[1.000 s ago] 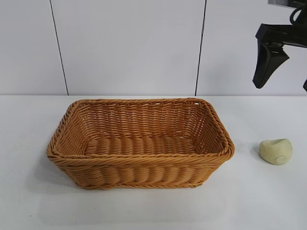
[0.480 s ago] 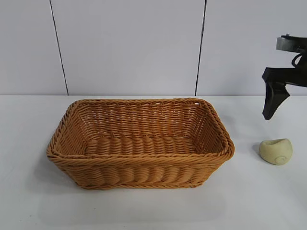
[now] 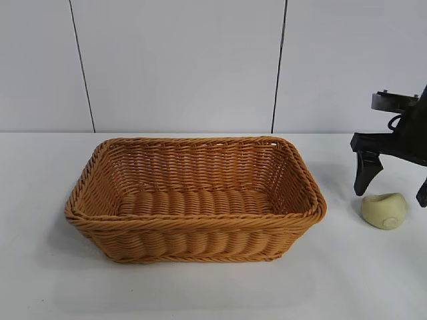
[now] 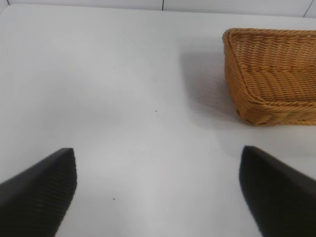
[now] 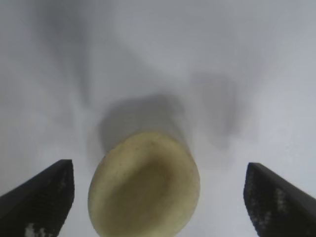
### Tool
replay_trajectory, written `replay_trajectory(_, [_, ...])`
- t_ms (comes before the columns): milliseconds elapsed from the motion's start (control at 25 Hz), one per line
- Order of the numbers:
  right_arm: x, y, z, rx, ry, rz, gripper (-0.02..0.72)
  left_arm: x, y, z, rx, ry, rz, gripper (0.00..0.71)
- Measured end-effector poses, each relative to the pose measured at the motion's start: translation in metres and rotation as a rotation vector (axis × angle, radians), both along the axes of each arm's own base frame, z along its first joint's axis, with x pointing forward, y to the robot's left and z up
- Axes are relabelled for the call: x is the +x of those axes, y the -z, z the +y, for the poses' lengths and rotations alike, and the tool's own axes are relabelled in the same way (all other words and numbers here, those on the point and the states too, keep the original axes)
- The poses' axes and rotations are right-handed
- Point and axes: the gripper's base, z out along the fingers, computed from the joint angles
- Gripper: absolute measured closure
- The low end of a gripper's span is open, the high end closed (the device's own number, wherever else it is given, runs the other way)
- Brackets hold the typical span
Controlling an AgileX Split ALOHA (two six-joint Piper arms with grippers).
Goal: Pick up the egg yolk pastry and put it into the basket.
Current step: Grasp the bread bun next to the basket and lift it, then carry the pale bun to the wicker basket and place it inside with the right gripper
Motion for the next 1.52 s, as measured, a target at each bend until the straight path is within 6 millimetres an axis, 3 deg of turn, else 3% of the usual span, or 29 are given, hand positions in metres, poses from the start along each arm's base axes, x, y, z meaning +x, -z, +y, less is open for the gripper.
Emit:
replay_trajectory(200, [-0.001, 0.013, 0.0, 0.005, 0.001, 0.04, 0.064, 0.0, 0.0, 0.0, 0.0, 0.0, 0.0, 0.02])
replay_trajectory(320, [-0.001, 0.013, 0.001, 0.008, -0.001, 0.046, 0.108, 0.0, 0.0, 0.0, 0.0, 0.0, 0.0, 0.02])
replay_trajectory(440, [-0.002, 0.013, 0.002, 0.01, 0.0, 0.05, 0.212, 0.0, 0.0, 0.0, 0.0, 0.0, 0.0, 0.02])
replay_trajectory(640, [-0.002, 0.013, 0.002, 0.014, 0.002, 0.056, 0.456, 0.0, 0.0, 0.0, 0.0, 0.0, 0.0, 0.02])
replay_trajectory(720, [-0.002, 0.013, 0.002, 0.014, 0.001, 0.06, 0.513, 0.0, 0.0, 0.0, 0.0, 0.0, 0.0, 0.02])
replay_trajectory(1040, [-0.005, 0.01, 0.003, 0.02, -0.003, 0.086, 0.547, 0.0, 0.0, 0.0, 0.0, 0.0, 0.0, 0.02])
replay_trajectory(1200, [-0.007, -0.014, 0.003, 0.021, -0.017, 0.061, 0.551, 0.0, 0.0, 0.0, 0.0, 0.0, 0.0, 0.02])
replay_trajectory(1320, [-0.003, -0.047, 0.003, 0.023, -0.025, 0.004, 0.554, 0.0, 0.0, 0.0, 0.0, 0.0, 0.0, 0.02])
replay_trajectory(1360, [0.0, -0.069, 0.004, 0.024, -0.032, -0.026, 0.554, 0.0, 0.0, 0.0, 0.0, 0.0, 0.0, 0.02])
replay_trajectory(1520, [0.002, -0.099, 0.004, 0.03, -0.044, -0.054, 0.554, 0.0, 0.0, 0.0, 0.0, 0.0, 0.0, 0.02])
